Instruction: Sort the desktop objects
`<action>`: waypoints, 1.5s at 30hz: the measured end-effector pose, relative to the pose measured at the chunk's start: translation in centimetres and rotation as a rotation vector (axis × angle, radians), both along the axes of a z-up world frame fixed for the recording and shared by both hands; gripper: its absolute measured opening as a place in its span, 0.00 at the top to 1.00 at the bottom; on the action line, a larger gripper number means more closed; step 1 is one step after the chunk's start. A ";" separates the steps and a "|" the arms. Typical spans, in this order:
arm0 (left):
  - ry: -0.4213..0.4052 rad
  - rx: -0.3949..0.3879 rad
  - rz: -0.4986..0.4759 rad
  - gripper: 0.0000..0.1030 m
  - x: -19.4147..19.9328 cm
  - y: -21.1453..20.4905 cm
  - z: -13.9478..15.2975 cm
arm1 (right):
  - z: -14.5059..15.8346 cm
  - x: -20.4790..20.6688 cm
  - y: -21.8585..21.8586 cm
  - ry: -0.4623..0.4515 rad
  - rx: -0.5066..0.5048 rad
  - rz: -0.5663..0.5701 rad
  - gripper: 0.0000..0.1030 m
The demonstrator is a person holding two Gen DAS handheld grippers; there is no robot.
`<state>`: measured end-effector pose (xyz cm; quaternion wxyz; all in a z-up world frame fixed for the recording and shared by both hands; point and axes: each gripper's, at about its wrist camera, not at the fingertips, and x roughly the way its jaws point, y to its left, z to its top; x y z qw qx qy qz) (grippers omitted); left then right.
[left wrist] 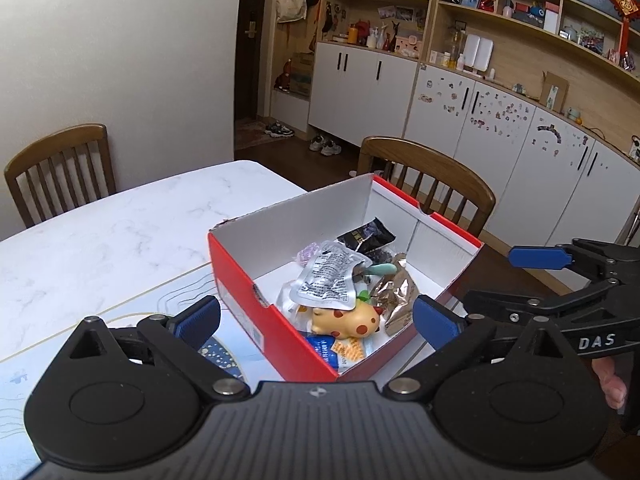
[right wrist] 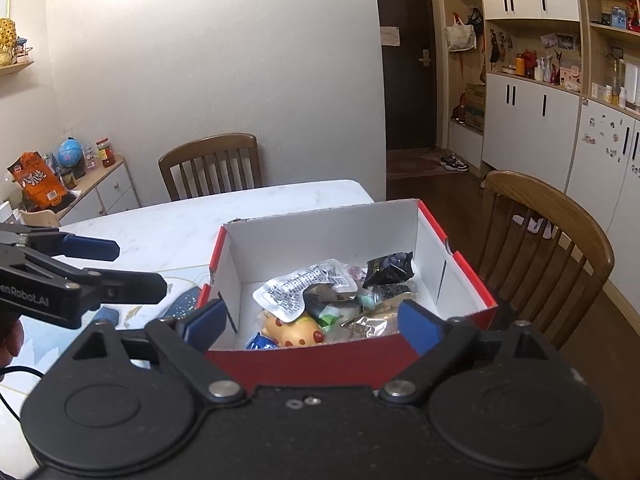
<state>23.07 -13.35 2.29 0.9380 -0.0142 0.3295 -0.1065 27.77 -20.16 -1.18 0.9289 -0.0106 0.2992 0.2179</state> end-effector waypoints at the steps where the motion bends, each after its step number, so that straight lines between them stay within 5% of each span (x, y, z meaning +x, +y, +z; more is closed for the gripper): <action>1: -0.004 0.002 -0.001 0.00 -0.2 0.0 0.0 | 0.0 -0.2 0.1 -0.003 -0.001 -0.002 0.08; 45: 0.040 -0.019 -0.048 0.00 -2.6 2.4 -0.7 | 0.4 -3.0 1.7 0.035 0.025 -0.065 0.05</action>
